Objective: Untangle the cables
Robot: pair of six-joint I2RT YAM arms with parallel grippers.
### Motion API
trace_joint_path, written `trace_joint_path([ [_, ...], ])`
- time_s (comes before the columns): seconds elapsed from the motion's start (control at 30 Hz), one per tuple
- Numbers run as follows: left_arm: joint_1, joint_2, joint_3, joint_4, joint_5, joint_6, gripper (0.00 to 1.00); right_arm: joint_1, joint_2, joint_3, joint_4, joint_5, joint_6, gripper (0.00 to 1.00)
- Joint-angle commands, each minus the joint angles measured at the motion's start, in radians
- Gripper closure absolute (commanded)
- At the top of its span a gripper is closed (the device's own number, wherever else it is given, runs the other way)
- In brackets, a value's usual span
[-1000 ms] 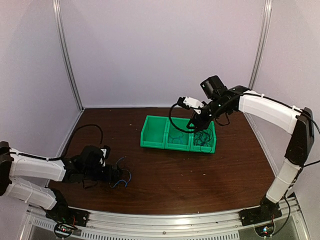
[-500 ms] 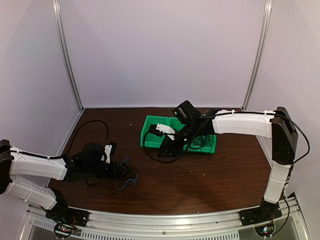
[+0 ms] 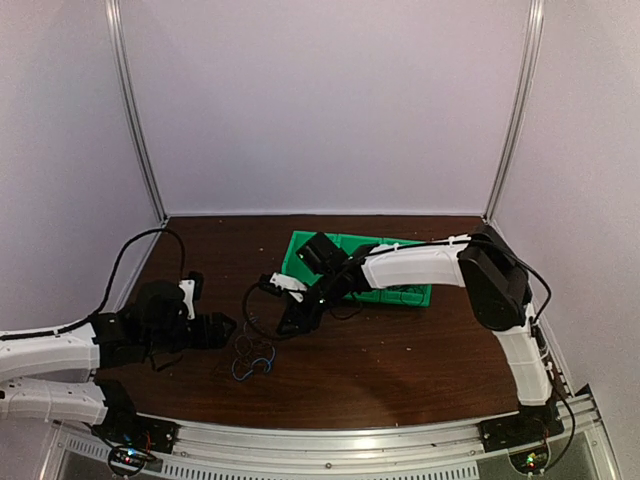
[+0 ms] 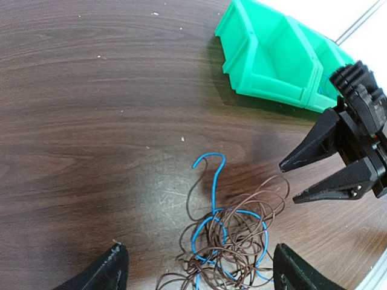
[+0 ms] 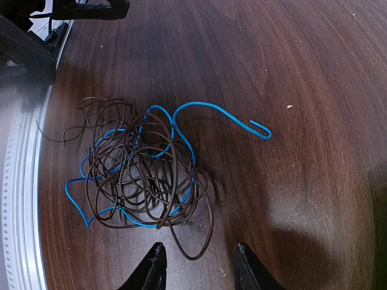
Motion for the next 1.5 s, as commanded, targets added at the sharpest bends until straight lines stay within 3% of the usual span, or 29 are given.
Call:
trace_joint_path([
  [0.0,0.002,0.010,0.021,-0.018,-0.033,0.019,0.17,-0.003,0.037,0.057,0.020,-0.040,0.039,0.64],
  [0.1,0.002,0.038,0.030,-0.002,-0.028,0.034,0.17,-0.003,0.056,0.065,0.022,-0.064,0.049,0.71],
  [0.3,0.002,0.074,0.035,0.078,0.026,0.099,0.17,-0.004,0.024,0.066,0.000,-0.095,0.040,1.00],
  [0.43,-0.008,0.062,-0.039,0.376,0.264,0.204,0.18,-0.004,-0.092,0.046,-0.017,-0.107,0.023,1.00],
  [0.63,-0.028,0.075,-0.106,0.719,0.348,0.299,0.20,-0.003,-0.209,0.035,-0.023,-0.171,0.053,1.00],
  [0.8,-0.028,0.262,-0.060,0.895,0.365,0.338,0.25,-0.004,-0.262,0.070,-0.053,-0.200,0.048,1.00],
  [1.03,-0.028,0.559,0.021,1.115,0.305,0.292,0.53,-0.006,-0.336,0.138,-0.123,-0.274,-0.004,1.00],
  [1.13,-0.028,0.633,0.062,1.105,0.313,0.290,0.60,-0.006,-0.371,0.174,-0.159,-0.315,-0.049,1.00],
  [1.3,-0.027,0.703,0.074,1.094,0.329,0.283,0.62,-0.028,-0.413,0.333,-0.247,-0.356,-0.110,1.00],
  [1.47,-0.027,0.750,0.106,0.981,0.328,0.294,0.63,-0.146,-0.422,0.496,-0.199,-0.467,-0.023,1.00],
])
